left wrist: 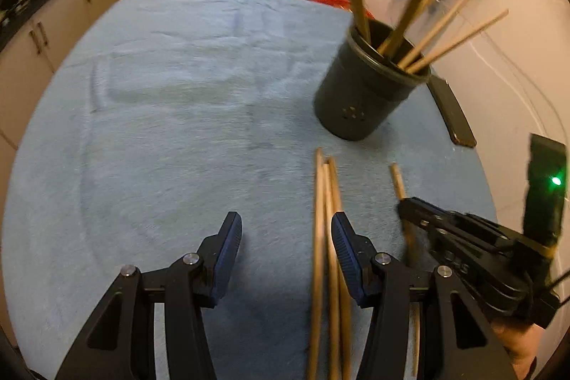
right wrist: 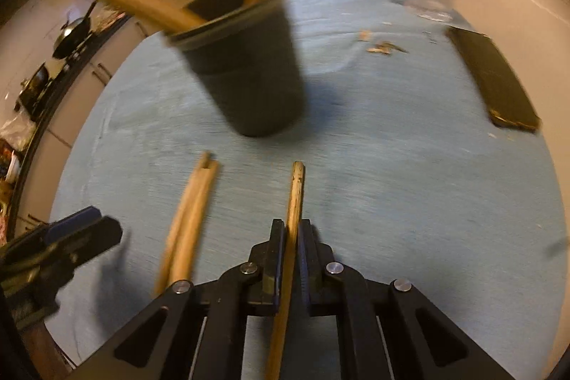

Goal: Organize utensils
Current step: 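Lift both held chopsticks and carry them above the black cup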

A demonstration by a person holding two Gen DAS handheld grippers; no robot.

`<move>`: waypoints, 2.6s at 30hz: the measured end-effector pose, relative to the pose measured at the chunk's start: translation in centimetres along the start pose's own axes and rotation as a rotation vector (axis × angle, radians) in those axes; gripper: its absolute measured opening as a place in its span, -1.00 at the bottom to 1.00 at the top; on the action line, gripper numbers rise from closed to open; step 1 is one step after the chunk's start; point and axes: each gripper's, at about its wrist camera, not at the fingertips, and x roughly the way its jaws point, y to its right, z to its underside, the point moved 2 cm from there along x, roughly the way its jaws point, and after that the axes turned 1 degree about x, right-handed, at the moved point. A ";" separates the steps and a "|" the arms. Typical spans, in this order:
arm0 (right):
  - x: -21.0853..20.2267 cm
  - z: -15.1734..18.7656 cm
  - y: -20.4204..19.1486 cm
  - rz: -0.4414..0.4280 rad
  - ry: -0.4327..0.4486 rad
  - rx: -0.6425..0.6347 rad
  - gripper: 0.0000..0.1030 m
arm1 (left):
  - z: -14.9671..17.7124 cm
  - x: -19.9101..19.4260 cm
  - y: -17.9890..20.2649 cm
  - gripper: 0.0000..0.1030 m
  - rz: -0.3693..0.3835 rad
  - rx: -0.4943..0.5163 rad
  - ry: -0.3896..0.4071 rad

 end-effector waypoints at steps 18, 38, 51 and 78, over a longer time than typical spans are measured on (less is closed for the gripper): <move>-1.4 0.8 2.5 -0.012 0.025 0.000 -0.82 | -2.4 5.1 2.5 -0.62 -0.105 0.084 -0.089; -7.7 -0.6 0.4 -0.109 0.217 -0.006 -0.84 | -3.2 -3.8 -0.8 -0.86 -0.058 -0.023 0.190; -19.5 3.9 -1.5 -0.102 0.485 -0.046 -0.85 | 4.4 -15.4 -1.0 -0.86 -0.074 -0.085 0.446; -30.2 6.3 -2.0 -0.136 0.710 -0.044 -0.85 | 4.4 -28.0 3.1 -0.86 -0.022 -0.017 0.698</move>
